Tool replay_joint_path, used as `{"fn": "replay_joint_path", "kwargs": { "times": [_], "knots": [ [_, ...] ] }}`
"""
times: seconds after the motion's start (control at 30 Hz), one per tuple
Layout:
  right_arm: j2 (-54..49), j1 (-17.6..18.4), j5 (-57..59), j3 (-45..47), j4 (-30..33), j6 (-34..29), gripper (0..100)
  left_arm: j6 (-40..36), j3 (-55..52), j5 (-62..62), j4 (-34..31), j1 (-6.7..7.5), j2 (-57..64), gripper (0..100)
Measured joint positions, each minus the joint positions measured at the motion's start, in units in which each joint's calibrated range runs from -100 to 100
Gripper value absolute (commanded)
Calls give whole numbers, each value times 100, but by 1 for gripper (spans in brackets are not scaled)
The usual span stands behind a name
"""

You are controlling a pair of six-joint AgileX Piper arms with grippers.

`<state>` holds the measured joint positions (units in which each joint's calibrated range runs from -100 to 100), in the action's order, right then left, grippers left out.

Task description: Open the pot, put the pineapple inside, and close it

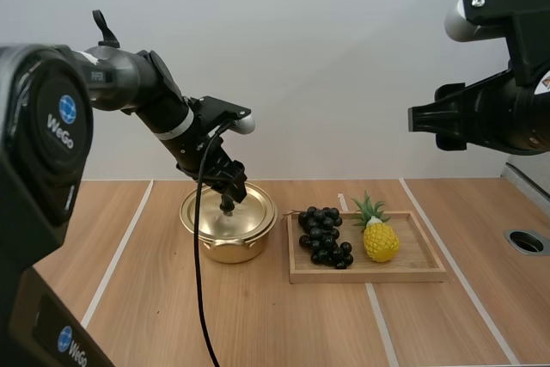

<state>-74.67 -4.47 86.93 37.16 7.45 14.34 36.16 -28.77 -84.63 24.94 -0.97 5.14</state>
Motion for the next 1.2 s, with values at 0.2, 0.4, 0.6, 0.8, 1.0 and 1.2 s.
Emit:
{"fn": "replay_joint_path", "kwargs": {
  "times": [0.2, 0.4, 0.6, 0.8, 1.0, 1.2],
  "knots": [
    [0, -115, -7, 0, -235, 81, 100, 69, 0, 589, 0, 0, -199, 100],
    [0, -257, 6, 0, -520, 229, 100, 317, 0, 1004, 0, 0, -369, 100],
    [0, -279, 29, 0, -533, 244, 100, 502, 0, 1239, 22, 0, -580, 100],
    [0, -326, 29, 0, -546, 244, 100, 575, 0, 1134, 55, 0, -705, 100],
    [0, -392, 51, 0, -650, 259, 100, 626, 0, 1051, 89, 0, -714, 100],
    [0, -392, 51, 0, -674, 335, 100, 626, 0, 1126, 112, 0, -796, 100]
  ]
}}
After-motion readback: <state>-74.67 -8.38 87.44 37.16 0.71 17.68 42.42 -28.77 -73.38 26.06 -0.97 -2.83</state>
